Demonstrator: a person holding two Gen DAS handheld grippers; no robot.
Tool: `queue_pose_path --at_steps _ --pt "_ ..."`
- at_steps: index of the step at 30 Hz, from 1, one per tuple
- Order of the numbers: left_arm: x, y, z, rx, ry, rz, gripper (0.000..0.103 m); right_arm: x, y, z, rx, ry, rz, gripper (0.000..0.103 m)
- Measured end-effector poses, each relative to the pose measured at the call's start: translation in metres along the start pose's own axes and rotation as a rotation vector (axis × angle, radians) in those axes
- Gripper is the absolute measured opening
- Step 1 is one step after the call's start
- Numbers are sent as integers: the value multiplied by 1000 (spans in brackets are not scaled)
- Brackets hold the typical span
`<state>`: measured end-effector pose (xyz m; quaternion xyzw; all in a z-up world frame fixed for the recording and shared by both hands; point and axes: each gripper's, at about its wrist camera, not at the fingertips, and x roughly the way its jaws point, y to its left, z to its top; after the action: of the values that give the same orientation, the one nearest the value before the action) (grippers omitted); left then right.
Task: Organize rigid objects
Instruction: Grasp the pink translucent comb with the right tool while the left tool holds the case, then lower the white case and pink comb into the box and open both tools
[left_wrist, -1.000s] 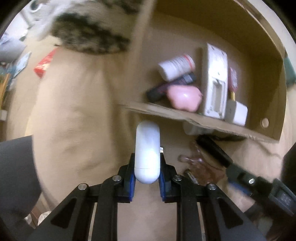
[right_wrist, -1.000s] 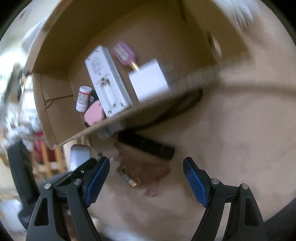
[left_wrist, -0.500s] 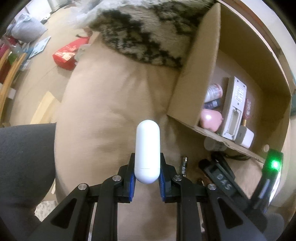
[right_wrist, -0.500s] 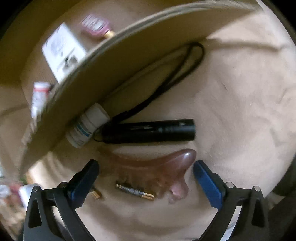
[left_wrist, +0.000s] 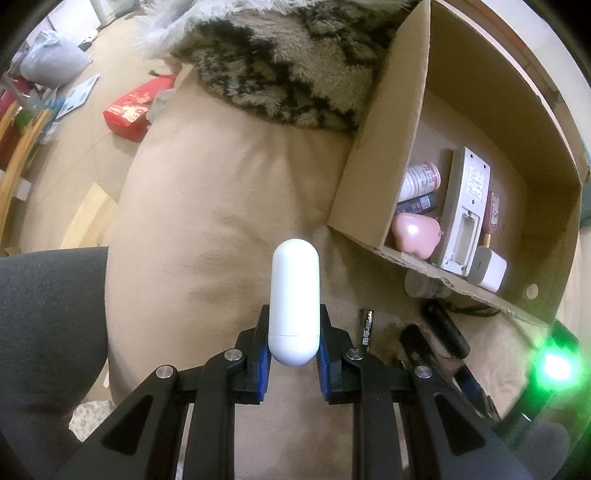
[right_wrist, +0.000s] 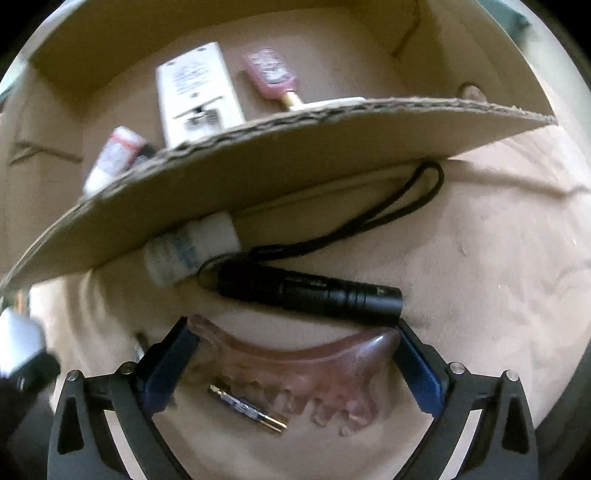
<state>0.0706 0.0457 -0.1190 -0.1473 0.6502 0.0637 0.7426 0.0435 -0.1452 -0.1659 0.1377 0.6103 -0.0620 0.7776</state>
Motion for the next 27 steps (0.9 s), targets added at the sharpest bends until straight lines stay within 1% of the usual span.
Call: queue_pose_path --at_steps 2,4,6,13,15,16,17,20,22,24,27 --pt "0 -1 0 0 -1 5 19 -12 -8 -1 -10 -2 57 103" --pt "2 -1 1 3 -3 8 19 -23 -16 -1 -25 1 95 103" --pt "1 -3 -1 11 -6 12 19 -34 -23 0 -48 1 115 103" --pt "0 -5 -5 24 -23 42 19 -74 -33 7 -85 -60 166 103" --pt "-4 -4 -6 26 -38 56 19 -81 -35 16 -96 -76 180 103" --pt "-6 -3 -7 28 -49 61 19 -85 -37 17 -100 -82 189 103" --pt "-10 -2 -7 29 -62 66 19 -88 -47 18 -102 -87 198 103" --pt "-24 0 -8 41 -110 72 19 -103 -47 17 -118 -102 223 103" --pt "-37 1 -6 41 -153 76 19 -108 -53 26 -124 -105 242 103" --pt "-49 0 -4 42 -183 75 19 -105 -55 33 -131 -114 256 103" --pt "-68 -12 -2 74 -236 78 19 -106 -49 40 -142 -132 271 103"
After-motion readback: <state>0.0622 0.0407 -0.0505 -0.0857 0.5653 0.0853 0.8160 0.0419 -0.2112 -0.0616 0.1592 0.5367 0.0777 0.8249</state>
